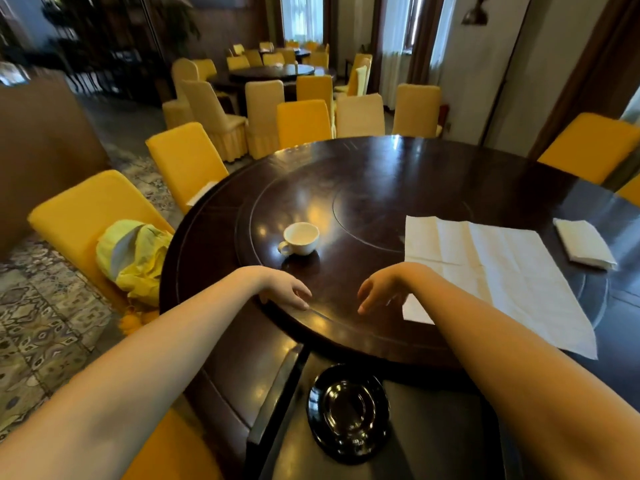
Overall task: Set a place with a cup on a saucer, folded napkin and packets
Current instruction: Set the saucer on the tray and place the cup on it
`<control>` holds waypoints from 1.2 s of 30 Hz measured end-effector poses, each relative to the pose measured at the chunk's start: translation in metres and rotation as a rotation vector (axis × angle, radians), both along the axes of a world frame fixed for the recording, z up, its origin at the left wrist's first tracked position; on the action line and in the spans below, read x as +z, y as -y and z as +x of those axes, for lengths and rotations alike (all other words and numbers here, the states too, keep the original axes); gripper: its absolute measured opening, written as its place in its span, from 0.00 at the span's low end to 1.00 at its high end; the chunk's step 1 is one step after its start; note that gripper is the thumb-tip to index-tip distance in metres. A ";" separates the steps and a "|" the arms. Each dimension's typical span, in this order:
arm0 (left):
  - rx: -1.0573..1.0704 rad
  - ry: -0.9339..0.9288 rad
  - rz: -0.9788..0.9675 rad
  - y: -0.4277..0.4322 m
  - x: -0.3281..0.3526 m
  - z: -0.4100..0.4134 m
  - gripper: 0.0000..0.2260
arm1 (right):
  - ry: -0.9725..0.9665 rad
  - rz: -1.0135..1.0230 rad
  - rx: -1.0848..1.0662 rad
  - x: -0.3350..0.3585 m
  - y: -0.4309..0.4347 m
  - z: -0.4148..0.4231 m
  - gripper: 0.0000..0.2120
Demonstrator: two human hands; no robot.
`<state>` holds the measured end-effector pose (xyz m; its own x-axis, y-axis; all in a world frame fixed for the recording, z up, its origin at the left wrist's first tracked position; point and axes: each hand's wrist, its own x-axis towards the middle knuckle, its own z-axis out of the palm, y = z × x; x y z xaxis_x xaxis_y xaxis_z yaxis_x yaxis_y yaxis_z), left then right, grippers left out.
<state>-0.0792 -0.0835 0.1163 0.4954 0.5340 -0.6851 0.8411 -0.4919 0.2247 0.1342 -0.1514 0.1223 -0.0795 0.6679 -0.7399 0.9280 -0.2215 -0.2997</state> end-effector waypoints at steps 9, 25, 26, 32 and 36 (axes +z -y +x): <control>-0.066 0.076 0.048 -0.109 0.007 -0.015 0.23 | 0.034 0.062 -0.023 -0.001 -0.100 -0.007 0.30; 0.241 0.388 -0.138 -0.335 -0.042 -0.029 0.24 | -0.084 0.067 -0.287 -0.047 -0.287 0.025 0.30; 0.298 0.426 -0.176 -0.338 -0.049 -0.027 0.25 | -0.113 0.079 -0.334 -0.052 -0.291 0.027 0.30; 0.613 0.567 -0.373 -0.338 -0.105 -0.009 0.28 | -0.336 0.123 -0.641 -0.102 -0.299 0.022 0.32; 0.858 0.645 -0.516 -0.324 -0.130 0.000 0.28 | -0.588 0.063 -0.926 -0.126 -0.296 0.014 0.26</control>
<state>-0.0791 0.2406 -0.0135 0.4429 0.5940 -0.6716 0.5105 0.4487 0.7335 0.1486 0.1446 -0.0037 0.1426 0.6863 -0.7132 0.1187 -0.7272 -0.6761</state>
